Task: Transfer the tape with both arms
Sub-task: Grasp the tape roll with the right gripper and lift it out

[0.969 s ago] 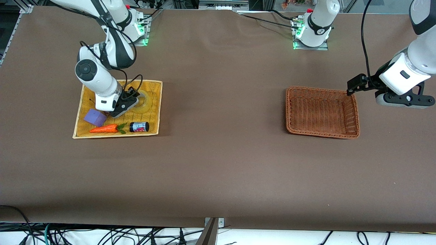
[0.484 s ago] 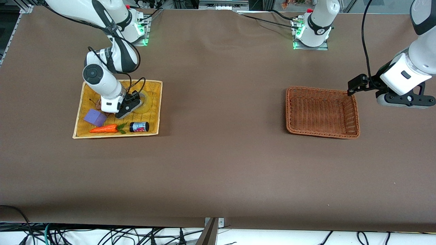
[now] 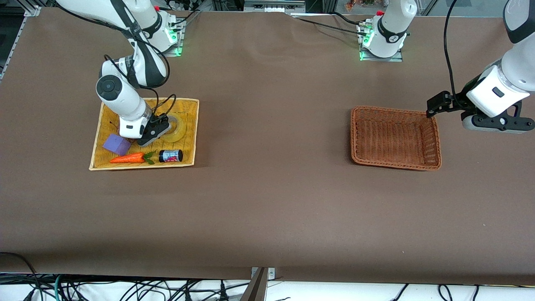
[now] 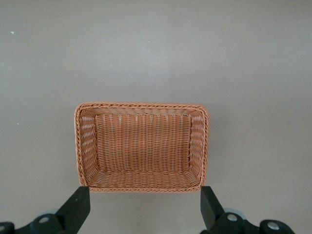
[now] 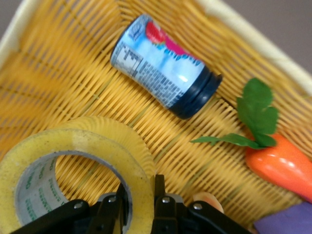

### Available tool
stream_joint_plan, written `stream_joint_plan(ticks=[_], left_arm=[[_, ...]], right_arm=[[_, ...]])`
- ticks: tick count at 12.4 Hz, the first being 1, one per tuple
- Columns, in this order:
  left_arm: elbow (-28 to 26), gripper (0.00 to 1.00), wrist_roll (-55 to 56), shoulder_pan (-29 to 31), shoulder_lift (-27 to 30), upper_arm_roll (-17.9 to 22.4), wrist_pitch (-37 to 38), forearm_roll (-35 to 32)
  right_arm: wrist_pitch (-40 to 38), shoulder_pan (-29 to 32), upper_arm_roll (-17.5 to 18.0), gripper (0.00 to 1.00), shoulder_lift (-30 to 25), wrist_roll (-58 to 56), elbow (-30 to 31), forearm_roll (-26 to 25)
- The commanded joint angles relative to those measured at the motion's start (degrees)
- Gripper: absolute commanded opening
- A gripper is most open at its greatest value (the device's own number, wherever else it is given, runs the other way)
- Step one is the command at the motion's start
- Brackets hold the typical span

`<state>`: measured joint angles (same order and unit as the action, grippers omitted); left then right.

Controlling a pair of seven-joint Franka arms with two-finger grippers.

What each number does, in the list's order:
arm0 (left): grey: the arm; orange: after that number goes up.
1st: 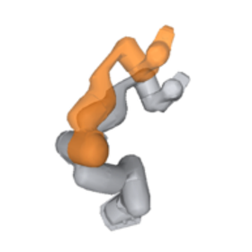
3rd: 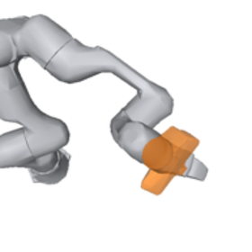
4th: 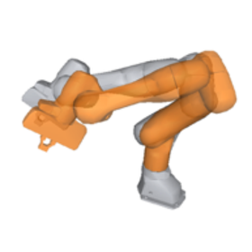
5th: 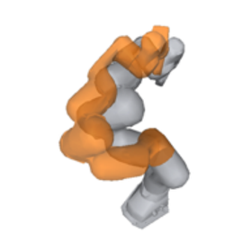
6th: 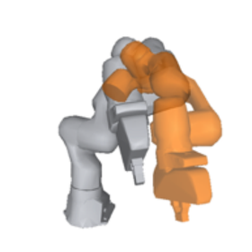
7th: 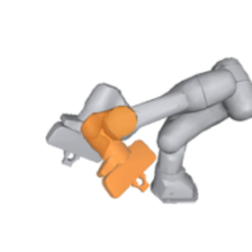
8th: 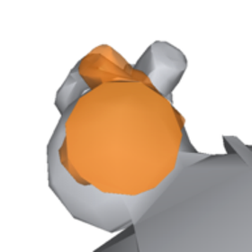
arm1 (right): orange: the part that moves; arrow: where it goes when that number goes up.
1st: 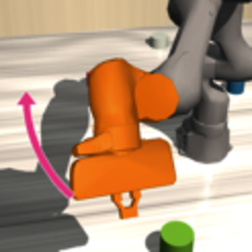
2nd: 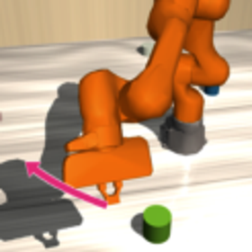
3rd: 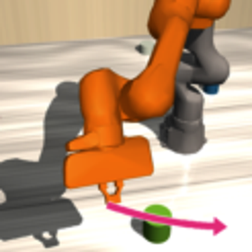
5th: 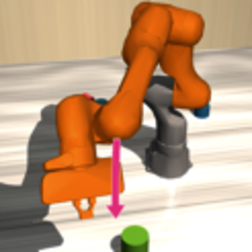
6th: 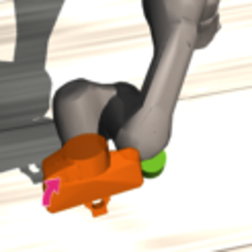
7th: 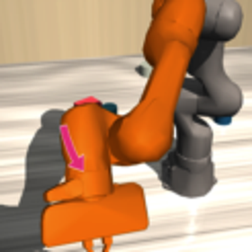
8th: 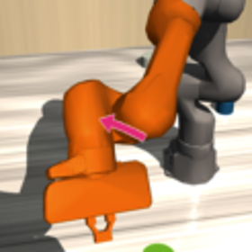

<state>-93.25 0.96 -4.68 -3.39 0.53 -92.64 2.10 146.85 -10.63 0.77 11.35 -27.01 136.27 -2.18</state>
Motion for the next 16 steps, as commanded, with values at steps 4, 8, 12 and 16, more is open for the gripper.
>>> stream_joint_plan(ticks=[4,8,12,16], left_arm=[[1.5,1.00,-1.0,0.2,-0.7,-0.1,0.8,0.0],[1.6,1.00,-1.0,0.3,-0.7,-0.1,0.7,0.1],[3.3,1.00,-0.8,-0.2,-0.6,-0.2,1.1,0.0],[3.1,1.00,-0.9,-0.2,-2.5,-0.1,1.1,-0.3]], right_arm=[[-36.1,-1.1,4.5,0.00,-1.9,11.8,-23.0,0.7],[-33.1,-10.1,7.6,0.00,5.7,35.7,-29.5,9.3],[-17.6,-22.9,7.6,0.00,20.8,60.2,-40.3,10.6],[0.8,-31.6,7.5,0.00,31.0,74.5,-43.5,10.3]])
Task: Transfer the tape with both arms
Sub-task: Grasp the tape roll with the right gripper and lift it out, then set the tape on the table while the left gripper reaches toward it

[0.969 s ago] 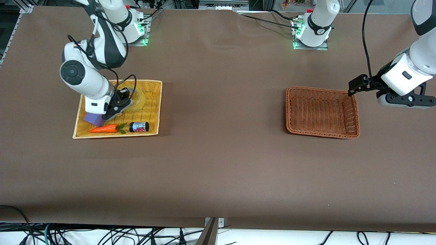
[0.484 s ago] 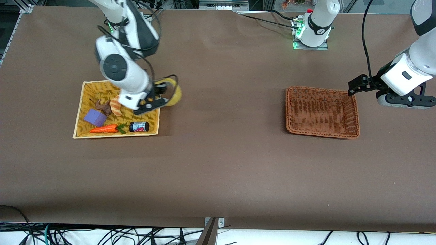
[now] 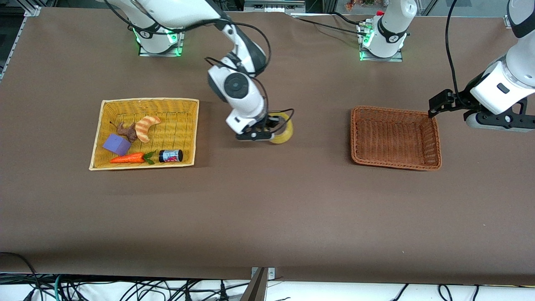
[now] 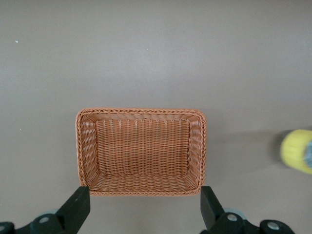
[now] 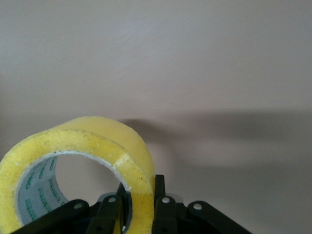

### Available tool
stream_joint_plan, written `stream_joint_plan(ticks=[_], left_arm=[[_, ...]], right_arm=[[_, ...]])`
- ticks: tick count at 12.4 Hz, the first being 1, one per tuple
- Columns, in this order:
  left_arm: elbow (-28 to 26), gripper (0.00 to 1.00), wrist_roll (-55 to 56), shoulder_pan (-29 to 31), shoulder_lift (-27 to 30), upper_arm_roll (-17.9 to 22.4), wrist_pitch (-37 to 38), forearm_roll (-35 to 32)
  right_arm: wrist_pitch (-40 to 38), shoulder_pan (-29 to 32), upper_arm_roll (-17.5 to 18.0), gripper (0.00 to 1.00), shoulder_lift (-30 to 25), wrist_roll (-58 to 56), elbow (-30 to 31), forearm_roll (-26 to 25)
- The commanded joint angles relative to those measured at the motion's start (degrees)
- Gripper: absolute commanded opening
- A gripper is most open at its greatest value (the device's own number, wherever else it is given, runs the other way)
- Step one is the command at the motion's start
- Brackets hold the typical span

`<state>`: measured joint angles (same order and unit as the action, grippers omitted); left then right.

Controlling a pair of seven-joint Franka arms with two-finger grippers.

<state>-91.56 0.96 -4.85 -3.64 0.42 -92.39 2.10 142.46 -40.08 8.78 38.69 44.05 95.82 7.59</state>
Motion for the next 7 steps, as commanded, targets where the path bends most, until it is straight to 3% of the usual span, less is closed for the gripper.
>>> stream_joint_plan(ticks=[1,2,3,5,7], left_arm=[[1.4,1.00,-0.5,0.4,-2.9,0.0,0.9,0.0],[1.6,1.00,-0.7,0.4,-4.5,0.0,0.9,0.0],[1.6,1.00,-0.3,-0.2,-6.4,-0.1,0.9,-0.2],[1.6,1.00,-0.3,-0.3,-9.3,-0.2,0.4,-0.7],[1.6,1.00,-0.3,0.1,-13.0,-0.3,-0.9,-0.3]], right_arm=[[8.4,-3.0,-0.5,0.09,4.9,3.7,-3.1,0.8],[9.8,-3.0,-0.5,0.66,5.0,3.7,-3.1,0.8],[9.6,-2.9,-0.6,1.00,4.6,3.6,-3.1,0.8],[5.8,-2.5,-1.0,1.00,1.5,3.1,-2.8,0.8],[-5.2,-2.2,-4.9,1.00,-4.3,1.3,-3.1,0.0]])
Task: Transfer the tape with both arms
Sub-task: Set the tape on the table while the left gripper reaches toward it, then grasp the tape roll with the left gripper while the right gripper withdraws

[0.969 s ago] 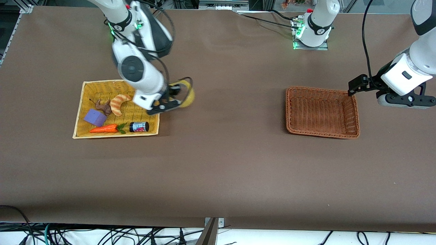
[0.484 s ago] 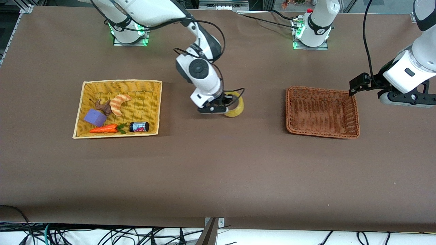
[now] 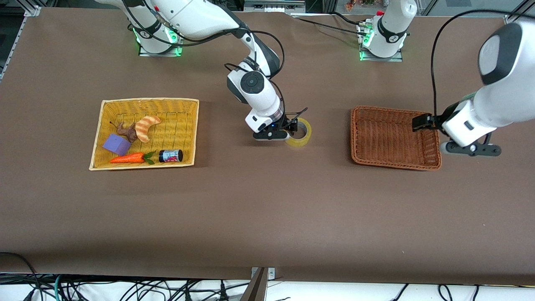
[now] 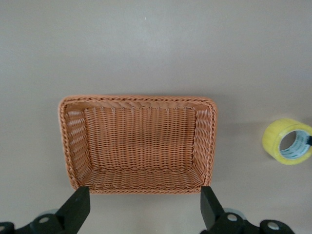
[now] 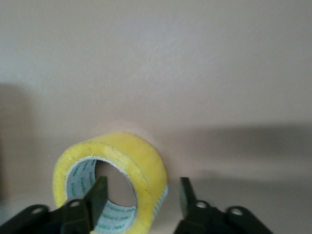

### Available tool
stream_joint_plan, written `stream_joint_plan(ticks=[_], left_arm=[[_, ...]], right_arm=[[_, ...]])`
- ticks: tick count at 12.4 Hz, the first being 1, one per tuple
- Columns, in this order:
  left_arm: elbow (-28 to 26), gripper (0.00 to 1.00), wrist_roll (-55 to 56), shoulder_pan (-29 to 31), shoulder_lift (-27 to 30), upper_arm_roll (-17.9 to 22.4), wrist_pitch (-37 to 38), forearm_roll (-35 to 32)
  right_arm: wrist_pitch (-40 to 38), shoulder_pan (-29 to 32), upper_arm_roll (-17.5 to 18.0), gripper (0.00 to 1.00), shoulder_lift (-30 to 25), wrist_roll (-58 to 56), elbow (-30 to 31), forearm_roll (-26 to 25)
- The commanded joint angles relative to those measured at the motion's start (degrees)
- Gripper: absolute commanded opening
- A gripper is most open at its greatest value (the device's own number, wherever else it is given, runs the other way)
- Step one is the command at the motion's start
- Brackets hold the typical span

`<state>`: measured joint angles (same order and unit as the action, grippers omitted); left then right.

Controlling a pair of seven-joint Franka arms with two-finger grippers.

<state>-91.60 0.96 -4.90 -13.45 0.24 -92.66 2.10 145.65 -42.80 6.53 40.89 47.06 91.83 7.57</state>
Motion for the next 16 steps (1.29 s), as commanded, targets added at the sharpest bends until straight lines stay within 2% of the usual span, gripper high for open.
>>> stream_joint_plan(ticks=[1,3,4,6,8,9,10,12,14,16], left_arm=[[0.8,1.00,-0.1,0.1,-4.8,-0.8,-3.2,-0.3],[-0.6,1.00,5.4,0.8,-8.0,-4.5,-6.9,0.2],[-2.0,1.00,10.2,1.0,-8.8,-8.2,-10.1,0.6],[-4.2,1.00,14.6,2.8,-11.1,-14.9,-16.9,0.8],[-9.4,1.00,19.9,3.4,-12.2,-19.8,-25.8,0.8],[-12.7,1.00,23.3,3.3,-12.3,-21.9,-30.3,0.2],[-15.5,1.00,25.5,3.3,-12.3,-23.8,-33.9,-0.1],[-19.1,1.00,30.0,3.2,-11.9,-26.8,-37.1,-0.2],[-21.5,1.00,37.1,2.9,-12.2,-29.9,-40.7,-3.2],[-23.2,1.00,43.7,2.4,-13.6,-32.0,-42.9,-10.2]], right_arm=[[-13.7,0.5,-4.7,1.00,-9.3,-4.0,1.0,0.0],[-25.3,0.5,-9.8,1.00,-14.8,-7.7,1.0,-0.2],[-30.7,0.5,-13.3,1.00,-17.1,-13.5,1.1,-0.3],[-42.1,0.5,-22.2,1.00,-20.8,-23.1,0.7,-0.2],[-47.0,0.5,-30.1,1.00,-24.4,-33.6,0.5,0.9],[-48.1,0.7,-31.9,1.00,-25.7,-36.7,-0.3,0.6],[-47.5,2.7,-32.0,1.00,-27.3,-38.2,-1.0,0.3],[-49.1,11.8,-28.4,1.00,-31.7,-39.9,-1.7,0.0],[-52.1,23.1,-20.5,1.00,-36.7,-39.9,-1.5,-1.3],[-56.8,32.6,-9.1,1.00,-40.3,-42.1,-0.5,-10.9]])
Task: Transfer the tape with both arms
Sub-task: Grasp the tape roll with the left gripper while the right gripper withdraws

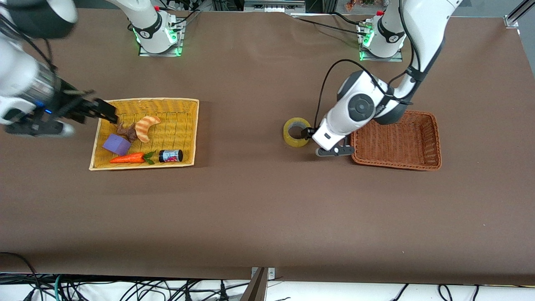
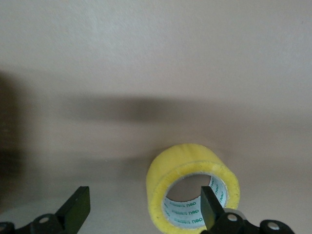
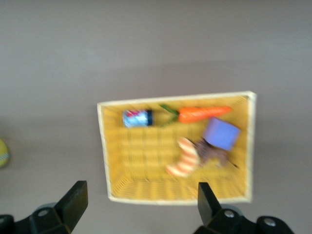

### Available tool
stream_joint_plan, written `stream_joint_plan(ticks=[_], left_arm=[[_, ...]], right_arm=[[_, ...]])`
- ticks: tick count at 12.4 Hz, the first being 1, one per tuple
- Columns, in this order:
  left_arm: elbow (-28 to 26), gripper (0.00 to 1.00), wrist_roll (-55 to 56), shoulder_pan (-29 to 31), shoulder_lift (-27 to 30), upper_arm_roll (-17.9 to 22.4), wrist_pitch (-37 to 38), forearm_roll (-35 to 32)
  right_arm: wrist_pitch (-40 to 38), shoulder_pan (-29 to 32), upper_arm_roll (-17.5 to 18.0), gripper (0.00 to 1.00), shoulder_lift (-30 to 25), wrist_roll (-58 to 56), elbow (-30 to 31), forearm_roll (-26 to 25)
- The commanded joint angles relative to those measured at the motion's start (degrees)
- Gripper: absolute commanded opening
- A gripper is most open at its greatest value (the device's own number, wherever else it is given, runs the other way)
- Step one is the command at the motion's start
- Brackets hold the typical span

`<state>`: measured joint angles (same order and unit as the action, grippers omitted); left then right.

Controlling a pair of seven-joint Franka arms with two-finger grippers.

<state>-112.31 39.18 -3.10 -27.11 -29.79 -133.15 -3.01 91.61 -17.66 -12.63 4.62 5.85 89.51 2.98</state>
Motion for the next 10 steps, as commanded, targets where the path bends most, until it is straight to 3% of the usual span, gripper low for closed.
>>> stream_joint_plan(ticks=[1,5,9,10], left_arm=[[-2.6,1.00,7.9,0.5,-0.8,-2.6,-2.5,-8.2],[-2.6,1.00,20.0,-1.4,-5.2,-4.1,-3.0,-21.0],[-2.8,1.00,24.7,-2.2,-9.2,-4.1,-6.9,-26.6],[-2.7,0.94,26.0,-2.1,-10.0,-4.2,-7.0,-29.0]], right_arm=[[-1.6,11.9,13.6,1.00,-5.5,-1.3,4.2,-7.8],[1.7,14.0,12.7,1.00,-5.8,-2.1,6.3,-4.2],[1.9,14.1,11.6,1.00,-4.6,-2.4,5.5,-1.5],[1.9,14.0,11.7,1.00,-4.5,-1.8,5.2,-1.5]])
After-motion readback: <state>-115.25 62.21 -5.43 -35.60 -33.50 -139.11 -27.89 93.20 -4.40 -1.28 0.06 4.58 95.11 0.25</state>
